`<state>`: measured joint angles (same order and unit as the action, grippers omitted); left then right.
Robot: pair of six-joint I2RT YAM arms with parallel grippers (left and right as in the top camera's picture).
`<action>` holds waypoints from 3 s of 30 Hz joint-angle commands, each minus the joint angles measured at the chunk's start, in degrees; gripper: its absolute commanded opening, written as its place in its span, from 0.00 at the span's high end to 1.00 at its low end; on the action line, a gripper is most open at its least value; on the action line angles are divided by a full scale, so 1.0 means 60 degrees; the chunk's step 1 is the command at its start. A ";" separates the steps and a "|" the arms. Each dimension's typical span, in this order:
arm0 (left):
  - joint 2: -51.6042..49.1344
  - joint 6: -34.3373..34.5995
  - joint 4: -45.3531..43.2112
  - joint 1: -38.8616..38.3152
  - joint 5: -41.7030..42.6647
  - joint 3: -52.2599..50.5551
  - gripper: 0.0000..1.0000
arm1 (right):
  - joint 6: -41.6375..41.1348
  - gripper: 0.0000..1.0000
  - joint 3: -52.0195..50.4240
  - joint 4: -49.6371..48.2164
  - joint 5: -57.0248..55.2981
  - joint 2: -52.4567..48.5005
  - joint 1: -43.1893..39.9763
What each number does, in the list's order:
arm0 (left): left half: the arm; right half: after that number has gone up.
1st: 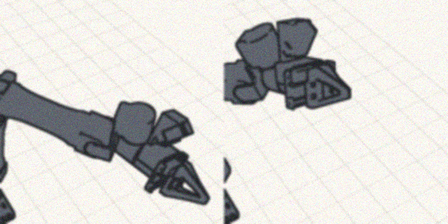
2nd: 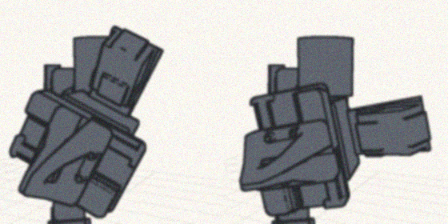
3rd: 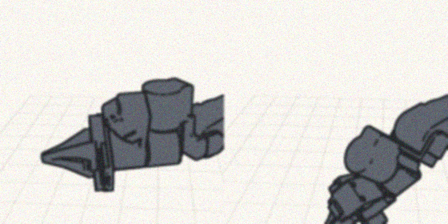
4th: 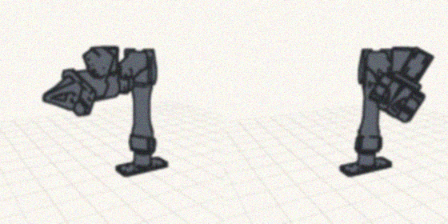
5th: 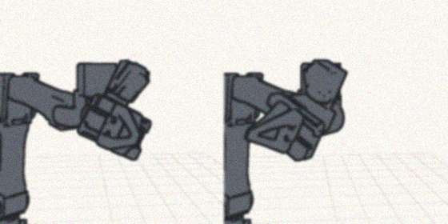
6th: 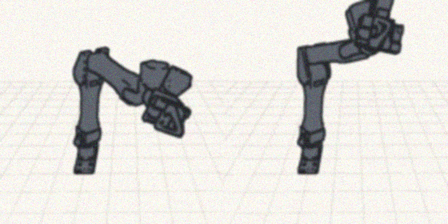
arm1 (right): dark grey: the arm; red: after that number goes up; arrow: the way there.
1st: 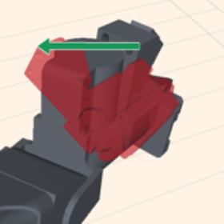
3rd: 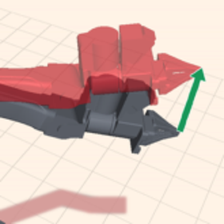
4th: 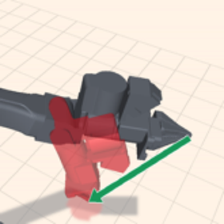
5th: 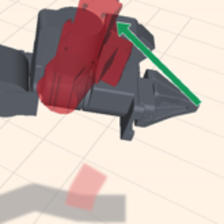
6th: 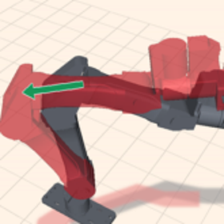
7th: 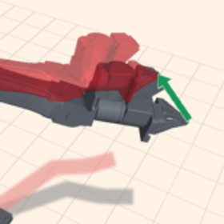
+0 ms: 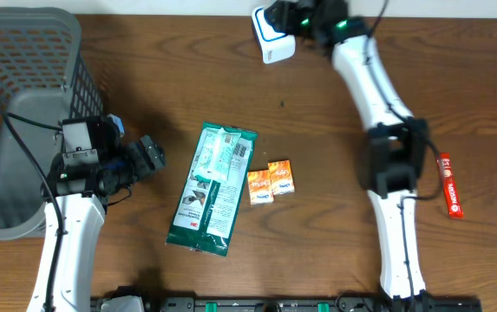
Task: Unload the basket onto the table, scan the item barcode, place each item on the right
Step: 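Carry the jar right and set it down at the table's right edge, then open the right gripper and move it left toward the orange packs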
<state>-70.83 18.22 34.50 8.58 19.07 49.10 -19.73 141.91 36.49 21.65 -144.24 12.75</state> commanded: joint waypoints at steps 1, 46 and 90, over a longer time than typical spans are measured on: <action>-0.0044 0.0120 0.0025 0.0087 -0.0120 0.0058 0.07 | 0.1198 0.99 0.0273 0.1825 0.0361 0.2299 -0.0444; -0.0044 0.0120 0.0025 0.0087 -0.0120 0.0058 0.07 | 0.1293 0.01 -0.6298 0.4991 -0.2994 0.3064 -0.7876; -0.0044 0.0120 0.0025 0.0087 -0.0124 0.0058 0.07 | 0.3016 0.40 -0.8185 0.6018 0.0149 0.5683 -0.1581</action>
<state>-70.87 18.20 34.50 8.58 19.09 49.10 -2.66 96.88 74.89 21.85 -109.80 -1.15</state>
